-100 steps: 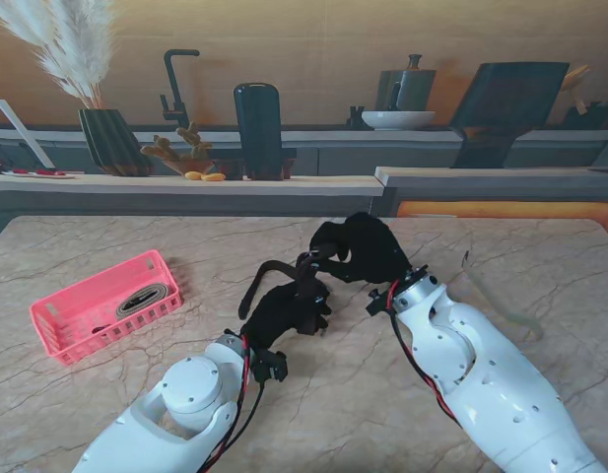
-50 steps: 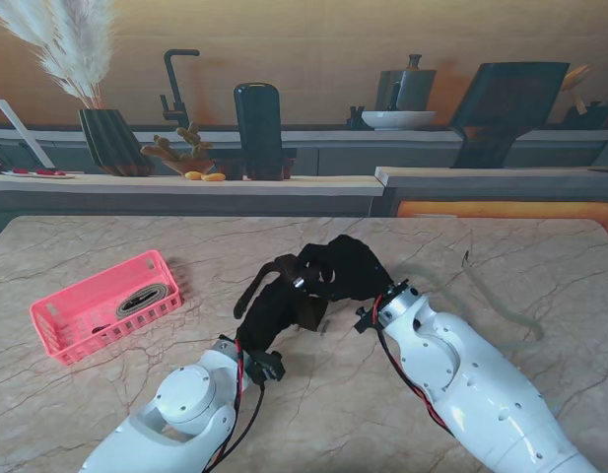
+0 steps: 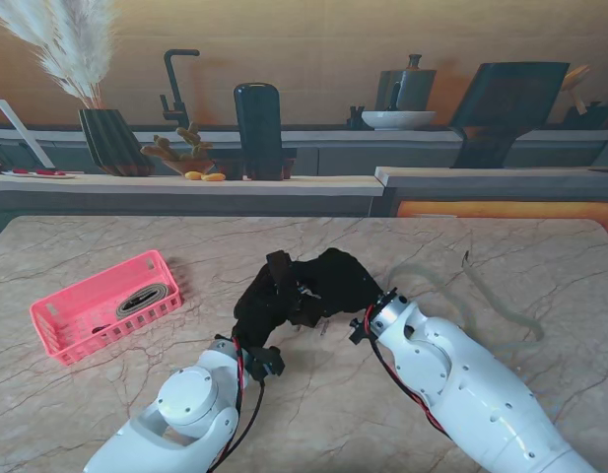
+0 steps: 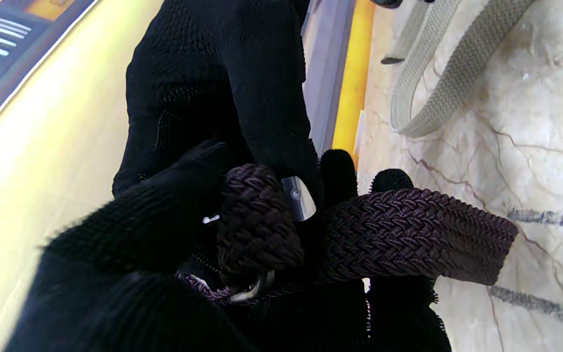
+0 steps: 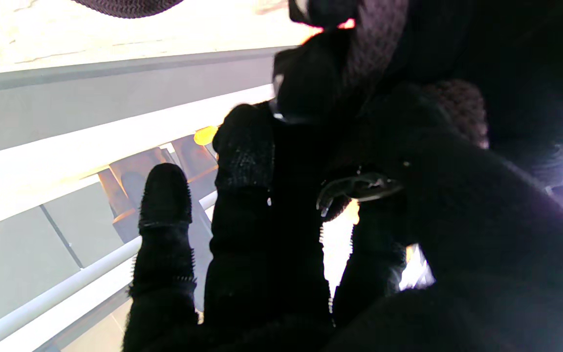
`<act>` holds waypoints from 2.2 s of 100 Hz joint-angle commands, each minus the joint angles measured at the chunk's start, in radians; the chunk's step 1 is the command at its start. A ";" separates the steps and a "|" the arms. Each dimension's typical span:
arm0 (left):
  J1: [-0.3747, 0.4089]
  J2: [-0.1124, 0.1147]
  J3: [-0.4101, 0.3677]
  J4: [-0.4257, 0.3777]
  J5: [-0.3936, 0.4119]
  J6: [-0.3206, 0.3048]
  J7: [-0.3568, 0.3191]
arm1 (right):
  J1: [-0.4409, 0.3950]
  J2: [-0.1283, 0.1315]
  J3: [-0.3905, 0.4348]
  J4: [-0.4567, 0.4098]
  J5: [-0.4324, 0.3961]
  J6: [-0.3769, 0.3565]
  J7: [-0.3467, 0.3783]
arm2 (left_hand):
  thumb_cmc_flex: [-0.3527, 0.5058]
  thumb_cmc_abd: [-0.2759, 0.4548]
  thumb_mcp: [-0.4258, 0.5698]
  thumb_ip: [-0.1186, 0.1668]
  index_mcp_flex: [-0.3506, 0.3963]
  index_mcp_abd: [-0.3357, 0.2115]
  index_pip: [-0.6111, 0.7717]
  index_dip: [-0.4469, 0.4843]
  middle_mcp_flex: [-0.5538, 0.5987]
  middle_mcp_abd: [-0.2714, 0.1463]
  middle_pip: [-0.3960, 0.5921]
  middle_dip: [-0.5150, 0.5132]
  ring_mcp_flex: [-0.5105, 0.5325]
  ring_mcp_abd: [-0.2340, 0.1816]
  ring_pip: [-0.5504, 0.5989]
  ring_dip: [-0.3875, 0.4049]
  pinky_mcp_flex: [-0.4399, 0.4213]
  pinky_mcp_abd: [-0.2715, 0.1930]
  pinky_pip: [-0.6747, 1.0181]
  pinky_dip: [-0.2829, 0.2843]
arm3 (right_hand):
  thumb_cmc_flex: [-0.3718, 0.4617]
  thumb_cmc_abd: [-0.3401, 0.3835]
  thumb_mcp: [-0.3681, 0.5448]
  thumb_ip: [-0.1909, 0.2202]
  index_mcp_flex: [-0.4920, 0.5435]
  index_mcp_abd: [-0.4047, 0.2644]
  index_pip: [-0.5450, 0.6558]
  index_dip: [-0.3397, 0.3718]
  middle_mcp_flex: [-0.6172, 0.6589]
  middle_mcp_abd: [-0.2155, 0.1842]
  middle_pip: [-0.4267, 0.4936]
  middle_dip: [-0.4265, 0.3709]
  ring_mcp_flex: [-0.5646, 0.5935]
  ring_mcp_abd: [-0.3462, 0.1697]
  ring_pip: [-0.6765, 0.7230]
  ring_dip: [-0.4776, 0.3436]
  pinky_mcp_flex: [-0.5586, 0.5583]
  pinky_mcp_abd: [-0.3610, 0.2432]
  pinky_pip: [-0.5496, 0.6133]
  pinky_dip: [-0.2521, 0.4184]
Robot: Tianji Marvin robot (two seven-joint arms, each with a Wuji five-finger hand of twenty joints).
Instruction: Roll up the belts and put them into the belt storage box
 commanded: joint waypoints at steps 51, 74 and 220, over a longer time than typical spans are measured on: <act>-0.066 -0.014 0.046 0.048 0.267 0.030 0.059 | -0.215 0.034 0.242 -0.275 -0.163 -0.005 -0.017 | 0.341 0.186 -0.083 -0.007 0.173 -0.211 0.359 0.250 0.220 -0.078 0.129 0.235 0.045 0.003 0.147 0.230 0.046 0.043 0.164 0.150 | -0.188 0.095 -0.074 0.111 -0.336 0.274 -0.177 0.215 -0.461 0.090 -0.040 -0.004 -0.169 -0.001 -0.013 -0.003 -0.031 -0.045 -0.036 0.042; -0.103 -0.004 0.083 0.103 0.436 -0.015 0.070 | -0.215 0.046 0.268 -0.296 -0.085 0.055 0.154 | 0.341 0.186 -0.079 -0.008 0.210 -0.217 0.407 0.284 0.221 -0.078 0.126 0.228 0.043 0.016 0.153 0.232 0.068 0.035 0.178 0.159 | -0.176 0.096 -0.090 0.105 -0.311 0.368 -0.263 0.192 -0.541 0.147 -0.073 -0.025 -0.196 0.024 -0.047 -0.024 -0.013 -0.051 -0.037 0.039; -0.129 0.023 0.094 0.128 0.419 -0.002 -0.049 | -0.138 0.002 0.280 -0.268 0.109 0.065 0.101 | -0.026 0.074 -0.016 0.029 0.247 -0.184 0.082 0.076 0.184 -0.091 0.131 0.007 -0.100 0.032 0.007 -0.009 -0.242 0.063 -0.022 0.077 | 0.108 0.065 0.112 -0.039 0.231 0.095 0.273 -0.025 0.166 0.066 -0.016 0.003 0.287 0.031 0.060 0.043 0.247 -0.105 0.132 0.040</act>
